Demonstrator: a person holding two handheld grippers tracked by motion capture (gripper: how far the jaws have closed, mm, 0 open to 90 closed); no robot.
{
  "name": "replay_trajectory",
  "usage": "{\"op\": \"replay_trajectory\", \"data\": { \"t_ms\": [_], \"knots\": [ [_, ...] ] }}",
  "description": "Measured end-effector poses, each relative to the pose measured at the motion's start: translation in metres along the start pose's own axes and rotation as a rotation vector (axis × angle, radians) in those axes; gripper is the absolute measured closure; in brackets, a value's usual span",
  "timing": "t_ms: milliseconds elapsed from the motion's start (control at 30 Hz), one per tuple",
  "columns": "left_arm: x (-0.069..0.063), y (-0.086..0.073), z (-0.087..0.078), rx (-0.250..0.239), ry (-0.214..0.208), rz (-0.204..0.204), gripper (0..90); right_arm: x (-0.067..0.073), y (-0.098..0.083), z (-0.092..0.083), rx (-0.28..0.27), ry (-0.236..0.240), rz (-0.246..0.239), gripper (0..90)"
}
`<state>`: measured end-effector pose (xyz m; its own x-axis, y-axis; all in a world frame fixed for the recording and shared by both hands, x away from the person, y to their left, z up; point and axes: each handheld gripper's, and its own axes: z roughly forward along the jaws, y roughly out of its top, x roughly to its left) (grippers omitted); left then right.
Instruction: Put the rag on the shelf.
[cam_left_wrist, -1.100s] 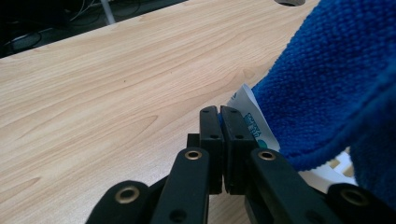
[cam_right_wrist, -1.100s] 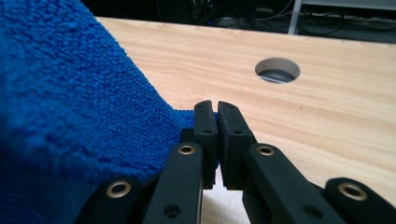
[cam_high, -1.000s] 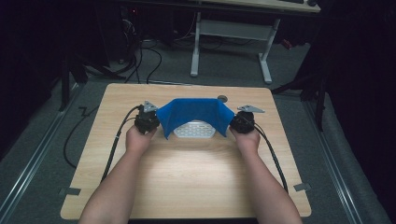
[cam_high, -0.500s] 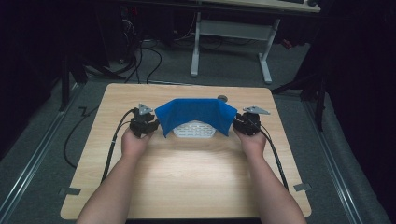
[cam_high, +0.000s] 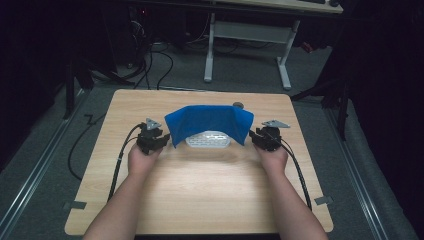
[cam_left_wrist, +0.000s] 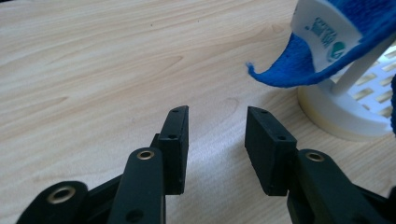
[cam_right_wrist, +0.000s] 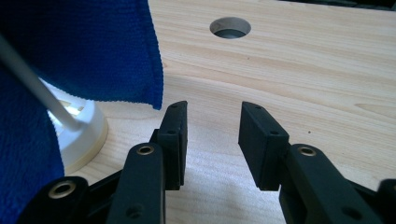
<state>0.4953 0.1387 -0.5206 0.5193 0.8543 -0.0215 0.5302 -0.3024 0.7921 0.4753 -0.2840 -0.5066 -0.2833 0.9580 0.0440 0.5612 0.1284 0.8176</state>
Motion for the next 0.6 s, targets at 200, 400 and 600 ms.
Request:
{"op": "replay_trajectory", "data": {
  "t_ms": [200, 400, 600],
  "knots": [
    [-0.007, -0.009, -0.009, -0.017, -0.002, -0.012, 58.7, 0.000, -0.007, -0.013, -0.005, -0.008, -0.014, 62.4],
    [-0.021, -0.019, -0.029, -0.043, 0.005, -0.003, 56.3, 0.010, -0.020, -0.039, -0.047, -0.016, -0.065, 58.0],
    [-0.042, -0.041, -0.055, -0.024, -0.018, 0.019, 55.3, 0.020, -0.042, -0.071, -0.093, -0.008, -0.051, 52.7]
  ]
}}
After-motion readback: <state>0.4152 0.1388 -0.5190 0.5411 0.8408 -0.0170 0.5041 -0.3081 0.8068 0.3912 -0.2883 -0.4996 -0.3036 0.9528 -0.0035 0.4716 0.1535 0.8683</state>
